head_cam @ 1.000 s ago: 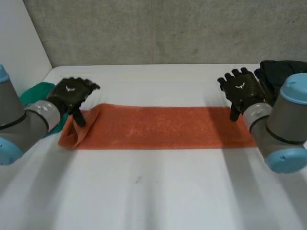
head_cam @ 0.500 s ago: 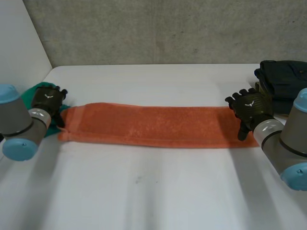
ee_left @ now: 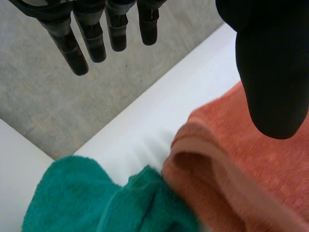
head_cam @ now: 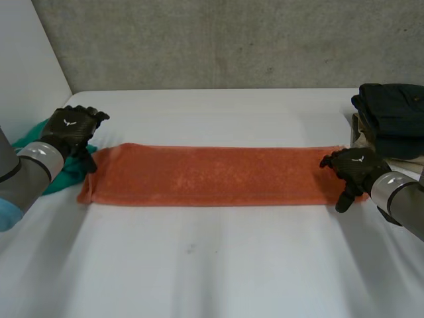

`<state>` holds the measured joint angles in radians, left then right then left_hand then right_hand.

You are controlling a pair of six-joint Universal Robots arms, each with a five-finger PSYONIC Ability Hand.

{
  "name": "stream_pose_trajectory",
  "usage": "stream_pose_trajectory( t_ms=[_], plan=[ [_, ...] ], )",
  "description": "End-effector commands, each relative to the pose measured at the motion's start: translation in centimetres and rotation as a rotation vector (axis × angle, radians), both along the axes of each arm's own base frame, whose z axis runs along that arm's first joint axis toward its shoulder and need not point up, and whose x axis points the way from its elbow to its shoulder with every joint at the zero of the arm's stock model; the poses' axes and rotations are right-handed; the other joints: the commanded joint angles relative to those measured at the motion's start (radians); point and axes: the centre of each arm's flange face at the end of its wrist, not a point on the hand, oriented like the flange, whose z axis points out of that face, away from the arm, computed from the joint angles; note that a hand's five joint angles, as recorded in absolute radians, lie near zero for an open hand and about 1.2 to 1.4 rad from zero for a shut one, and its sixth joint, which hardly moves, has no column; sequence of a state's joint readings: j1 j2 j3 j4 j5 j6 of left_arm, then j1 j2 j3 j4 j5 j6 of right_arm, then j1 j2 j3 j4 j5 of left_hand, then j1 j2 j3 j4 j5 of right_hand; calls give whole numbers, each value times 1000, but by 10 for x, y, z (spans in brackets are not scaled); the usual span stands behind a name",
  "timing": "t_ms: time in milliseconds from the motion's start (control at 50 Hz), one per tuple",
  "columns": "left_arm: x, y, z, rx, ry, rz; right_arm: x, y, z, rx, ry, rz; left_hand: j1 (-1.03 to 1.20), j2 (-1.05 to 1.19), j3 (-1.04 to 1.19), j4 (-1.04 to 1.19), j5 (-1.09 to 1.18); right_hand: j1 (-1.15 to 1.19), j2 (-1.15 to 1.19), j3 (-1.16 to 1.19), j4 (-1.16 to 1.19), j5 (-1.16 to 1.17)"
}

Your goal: Fold the laundry.

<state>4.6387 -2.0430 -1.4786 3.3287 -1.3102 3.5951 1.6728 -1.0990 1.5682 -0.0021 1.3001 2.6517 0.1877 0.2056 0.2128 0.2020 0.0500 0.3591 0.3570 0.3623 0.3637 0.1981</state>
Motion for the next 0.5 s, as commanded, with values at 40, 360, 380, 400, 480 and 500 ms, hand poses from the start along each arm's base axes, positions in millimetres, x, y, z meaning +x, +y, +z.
stream_pose_trajectory(
  t_ms=[40,360,380,400,480,500],
  plan=[
    [-9,17,5,-2,58,-33,-9,-12,-23,6,27,-18,-13,-31,-38,-27,-50,124,126,121,119,110],
    [-13,27,11,-29,79,-38,-60,-54,-13,-238,213,-295,-13,-31,-38,-27,-50,1037,1039,1034,1033,1024],
    [-13,27,13,-35,82,-37,-69,-57,-8,-270,242,-300,-13,-31,-38,-27,-50,1037,1039,1034,1033,1024],
    [-12,28,15,-39,86,-35,-74,-59,-8,-281,270,-295,-13,-31,-38,-27,-50,1037,1039,1034,1033,1024],
    [-7,30,25,-60,110,-25,-93,-66,-10,-300,424,-275,-13,-31,-38,-27,-50,1037,1039,1034,1033,1024],
    [-5,31,27,-65,119,-20,-96,-68,-10,-306,462,-270,-13,-31,-38,-27,-50,1037,1039,1034,1033,1024]
  ],
)
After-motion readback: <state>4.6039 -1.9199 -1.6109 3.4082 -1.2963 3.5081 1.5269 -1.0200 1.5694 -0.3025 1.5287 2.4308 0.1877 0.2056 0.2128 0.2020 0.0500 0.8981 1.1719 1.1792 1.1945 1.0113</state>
